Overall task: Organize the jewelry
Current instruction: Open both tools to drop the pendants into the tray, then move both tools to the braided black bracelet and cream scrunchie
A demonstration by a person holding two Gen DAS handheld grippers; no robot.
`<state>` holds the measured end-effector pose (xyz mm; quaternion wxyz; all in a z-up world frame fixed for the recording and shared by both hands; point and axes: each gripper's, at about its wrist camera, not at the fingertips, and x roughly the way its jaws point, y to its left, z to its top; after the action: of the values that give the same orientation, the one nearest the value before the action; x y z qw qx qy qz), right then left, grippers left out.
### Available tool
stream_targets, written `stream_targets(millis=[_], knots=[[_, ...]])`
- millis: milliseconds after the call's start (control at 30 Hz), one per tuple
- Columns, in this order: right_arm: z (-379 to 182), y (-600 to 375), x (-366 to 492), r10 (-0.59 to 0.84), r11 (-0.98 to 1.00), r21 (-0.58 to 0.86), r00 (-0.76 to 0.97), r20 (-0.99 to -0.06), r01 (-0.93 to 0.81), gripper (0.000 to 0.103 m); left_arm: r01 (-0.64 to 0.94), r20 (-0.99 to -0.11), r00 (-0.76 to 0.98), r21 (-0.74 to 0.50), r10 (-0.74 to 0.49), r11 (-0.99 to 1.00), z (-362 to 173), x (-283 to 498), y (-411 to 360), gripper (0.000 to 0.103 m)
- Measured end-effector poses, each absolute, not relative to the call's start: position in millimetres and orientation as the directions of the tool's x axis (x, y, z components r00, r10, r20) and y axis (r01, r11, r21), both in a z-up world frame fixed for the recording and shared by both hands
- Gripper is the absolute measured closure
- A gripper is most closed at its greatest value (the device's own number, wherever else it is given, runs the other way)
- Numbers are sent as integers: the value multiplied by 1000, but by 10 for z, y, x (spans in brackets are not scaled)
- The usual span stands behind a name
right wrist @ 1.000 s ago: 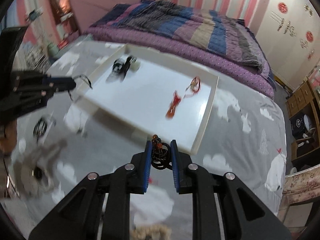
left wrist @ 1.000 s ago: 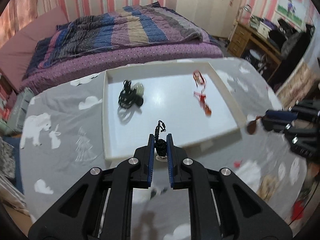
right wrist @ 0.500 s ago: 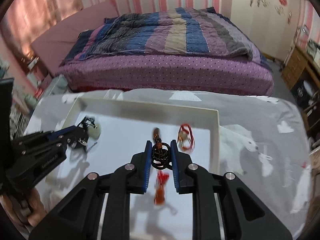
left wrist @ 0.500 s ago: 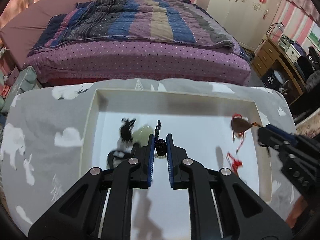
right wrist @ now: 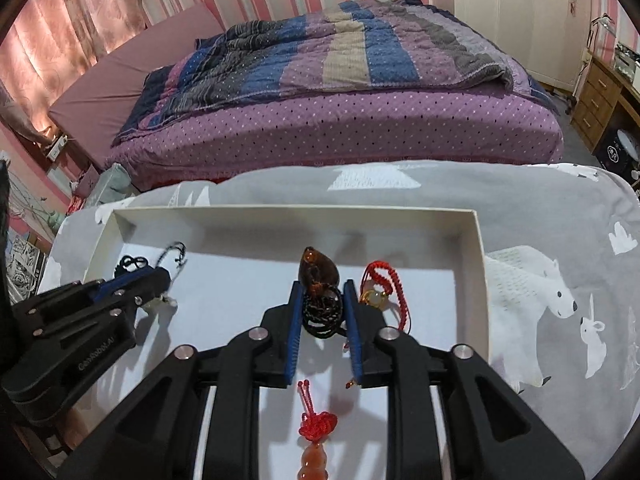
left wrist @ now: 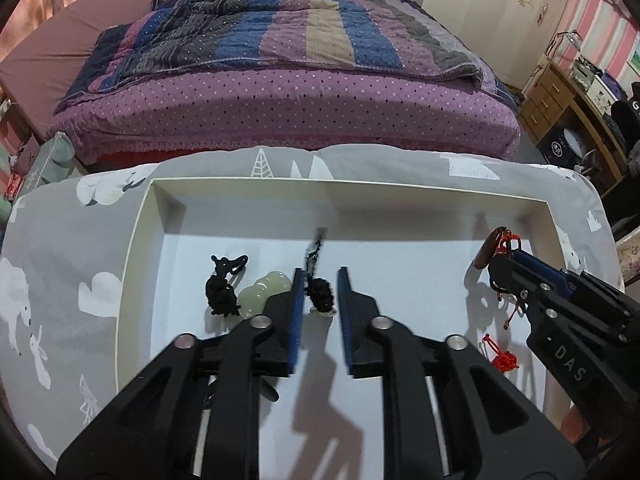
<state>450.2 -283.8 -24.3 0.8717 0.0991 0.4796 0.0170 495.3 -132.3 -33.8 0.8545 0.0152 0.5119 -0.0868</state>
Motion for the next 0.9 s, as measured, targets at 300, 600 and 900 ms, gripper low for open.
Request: stream_targets(millis=[300,600,900], knots=[[-85,-2904,4388,104,982,172,551,-828,74,50,156,-852,508,-49,-123,986,41,4743,-1196,40],[405,-2938,3948,57,991,120,622,-781,60,44,104,-785,617,18,-50,994,635,4208,-709,15],[840,-2903,2991,38,997,75,682,-730,24,20,111,-756,651,9,-66,994,837,3309,-241,3]])
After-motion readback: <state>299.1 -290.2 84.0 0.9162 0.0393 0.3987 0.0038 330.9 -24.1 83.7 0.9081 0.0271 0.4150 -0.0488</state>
